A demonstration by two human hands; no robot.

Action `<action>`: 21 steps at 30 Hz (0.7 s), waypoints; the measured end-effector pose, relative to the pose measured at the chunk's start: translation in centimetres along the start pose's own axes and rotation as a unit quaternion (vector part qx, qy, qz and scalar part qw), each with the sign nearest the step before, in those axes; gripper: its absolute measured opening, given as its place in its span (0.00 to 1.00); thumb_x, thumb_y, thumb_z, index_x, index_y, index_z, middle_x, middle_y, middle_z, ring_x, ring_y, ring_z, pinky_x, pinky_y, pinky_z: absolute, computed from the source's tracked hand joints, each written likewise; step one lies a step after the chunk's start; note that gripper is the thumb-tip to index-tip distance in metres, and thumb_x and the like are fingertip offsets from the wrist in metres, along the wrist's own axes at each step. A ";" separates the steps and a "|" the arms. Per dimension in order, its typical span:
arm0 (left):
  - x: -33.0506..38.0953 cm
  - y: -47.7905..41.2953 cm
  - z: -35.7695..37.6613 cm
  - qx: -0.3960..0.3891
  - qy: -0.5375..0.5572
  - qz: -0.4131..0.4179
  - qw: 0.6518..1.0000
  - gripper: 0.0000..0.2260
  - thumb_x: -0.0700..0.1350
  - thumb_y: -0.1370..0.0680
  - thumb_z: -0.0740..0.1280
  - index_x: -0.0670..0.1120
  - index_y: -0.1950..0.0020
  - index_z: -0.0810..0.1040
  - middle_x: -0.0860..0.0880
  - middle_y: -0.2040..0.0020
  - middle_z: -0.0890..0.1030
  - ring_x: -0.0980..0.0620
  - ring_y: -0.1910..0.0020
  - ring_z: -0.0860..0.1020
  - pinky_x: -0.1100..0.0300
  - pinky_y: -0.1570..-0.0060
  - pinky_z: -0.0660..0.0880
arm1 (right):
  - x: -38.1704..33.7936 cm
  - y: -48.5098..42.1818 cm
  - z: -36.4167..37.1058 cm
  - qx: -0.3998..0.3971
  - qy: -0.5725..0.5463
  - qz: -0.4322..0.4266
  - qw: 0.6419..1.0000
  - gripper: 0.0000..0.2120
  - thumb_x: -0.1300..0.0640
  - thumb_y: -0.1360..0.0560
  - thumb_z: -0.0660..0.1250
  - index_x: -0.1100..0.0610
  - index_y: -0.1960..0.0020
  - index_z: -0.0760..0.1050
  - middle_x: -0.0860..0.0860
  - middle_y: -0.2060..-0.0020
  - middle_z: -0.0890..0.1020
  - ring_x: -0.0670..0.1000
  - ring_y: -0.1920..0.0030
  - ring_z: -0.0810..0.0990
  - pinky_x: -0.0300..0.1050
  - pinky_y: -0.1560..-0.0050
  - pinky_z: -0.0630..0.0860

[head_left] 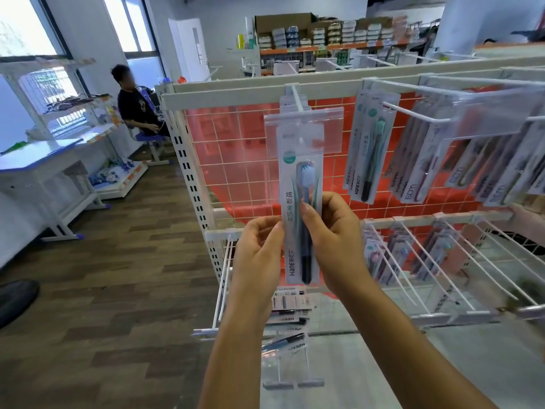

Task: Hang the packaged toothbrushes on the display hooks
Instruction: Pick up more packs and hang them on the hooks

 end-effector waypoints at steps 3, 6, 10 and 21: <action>-0.4 -0.4 -0.5 0.009 -0.014 -0.007 1.000 0.06 0.46 0.19 0.64 0.47 0.45 0.77 0.47 0.48 0.83 0.50 0.48 0.82 0.57 0.49 0.80 | 0.5 -0.2 0.1 0.010 0.006 0.002 1.000 0.05 0.57 0.22 0.65 0.59 0.52 0.75 0.56 0.58 0.81 0.54 0.57 0.81 0.46 0.57 0.82; -0.5 -0.9 -0.9 0.023 -0.021 -0.010 0.999 0.05 0.45 0.20 0.64 0.48 0.46 0.78 0.49 0.48 0.83 0.53 0.47 0.81 0.54 0.45 0.79 | 1.1 -0.8 -0.1 0.022 0.010 0.004 1.000 0.05 0.57 0.22 0.65 0.59 0.54 0.75 0.53 0.62 0.80 0.49 0.62 0.79 0.44 0.59 0.80; -0.8 -1.5 -1.2 0.017 -0.030 -0.014 0.999 0.04 0.45 0.19 0.64 0.50 0.46 0.77 0.51 0.50 0.83 0.55 0.49 0.81 0.59 0.50 0.79 | 2.2 -2.0 -0.4 0.037 0.031 0.012 0.999 0.05 0.56 0.21 0.65 0.54 0.55 0.74 0.51 0.63 0.79 0.50 0.61 0.79 0.44 0.59 0.79; -1.9 -2.9 -1.2 -0.006 -0.123 0.009 0.992 0.05 0.47 0.19 0.64 0.50 0.45 0.76 0.54 0.50 0.81 0.58 0.50 0.79 0.63 0.49 0.77 | 4.6 -6.0 0.1 0.052 0.020 0.039 0.998 0.04 0.56 0.21 0.64 0.54 0.54 0.75 0.53 0.57 0.82 0.52 0.55 0.82 0.52 0.52 0.82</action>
Point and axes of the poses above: each hand's wrist, its own y-axis away from the middle knuckle, its own z-axis out of the palm, x = y × z, the point moved 7 cm from there along -y, towards the middle knuckle
